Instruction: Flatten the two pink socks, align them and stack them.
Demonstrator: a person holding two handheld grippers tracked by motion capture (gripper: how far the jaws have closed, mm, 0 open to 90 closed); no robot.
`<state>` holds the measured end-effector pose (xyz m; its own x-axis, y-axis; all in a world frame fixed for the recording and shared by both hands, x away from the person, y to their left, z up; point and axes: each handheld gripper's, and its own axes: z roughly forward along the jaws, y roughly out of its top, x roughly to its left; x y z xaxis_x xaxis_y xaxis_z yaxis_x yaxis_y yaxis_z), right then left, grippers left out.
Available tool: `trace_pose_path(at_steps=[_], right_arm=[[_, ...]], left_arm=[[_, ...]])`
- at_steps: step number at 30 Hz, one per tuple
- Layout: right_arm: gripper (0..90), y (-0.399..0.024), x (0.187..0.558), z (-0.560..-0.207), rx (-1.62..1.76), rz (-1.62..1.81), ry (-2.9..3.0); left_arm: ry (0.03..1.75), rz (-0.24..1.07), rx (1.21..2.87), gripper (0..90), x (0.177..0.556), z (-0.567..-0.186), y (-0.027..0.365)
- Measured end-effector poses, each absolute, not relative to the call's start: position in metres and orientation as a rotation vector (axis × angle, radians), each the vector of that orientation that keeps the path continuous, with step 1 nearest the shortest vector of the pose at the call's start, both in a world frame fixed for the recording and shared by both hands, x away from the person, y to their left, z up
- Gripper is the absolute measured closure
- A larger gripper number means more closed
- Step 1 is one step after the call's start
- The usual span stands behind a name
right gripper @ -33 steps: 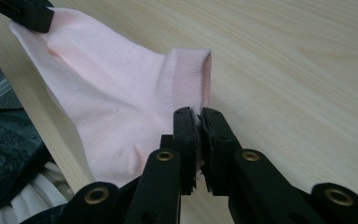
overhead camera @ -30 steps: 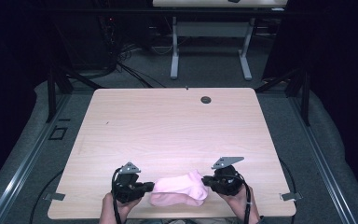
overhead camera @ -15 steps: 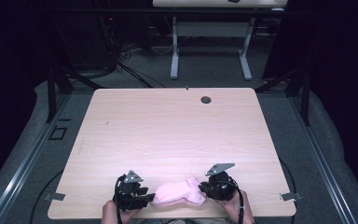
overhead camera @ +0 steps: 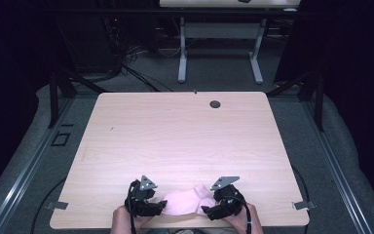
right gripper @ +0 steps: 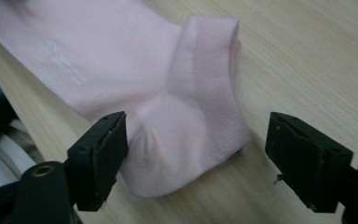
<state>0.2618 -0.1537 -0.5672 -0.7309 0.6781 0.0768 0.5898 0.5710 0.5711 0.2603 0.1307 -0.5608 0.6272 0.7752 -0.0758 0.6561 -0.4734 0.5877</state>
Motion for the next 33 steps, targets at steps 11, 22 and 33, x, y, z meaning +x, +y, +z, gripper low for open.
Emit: trace_pose_path(at_steps=[11, 22, 33], right_arm=[[16.3, -0.155, 0.260, -0.572, 1.046, 0.823, 2.625], [5.9, -0.168, 0.258, -0.562, 1.088, 0.986, 2.534], [3.7, -0.229, 0.270, -0.549, 1.276, 1.038, 2.304]], left_arm=[[1.086, 0.366, 2.312, 38.0, 0.263, -0.567, 0.131], [1.079, 0.379, 2.188, 20.3, 0.261, -0.552, 0.145], [1.234, 0.463, 2.081, 10.7, 0.278, -0.555, 0.191]])
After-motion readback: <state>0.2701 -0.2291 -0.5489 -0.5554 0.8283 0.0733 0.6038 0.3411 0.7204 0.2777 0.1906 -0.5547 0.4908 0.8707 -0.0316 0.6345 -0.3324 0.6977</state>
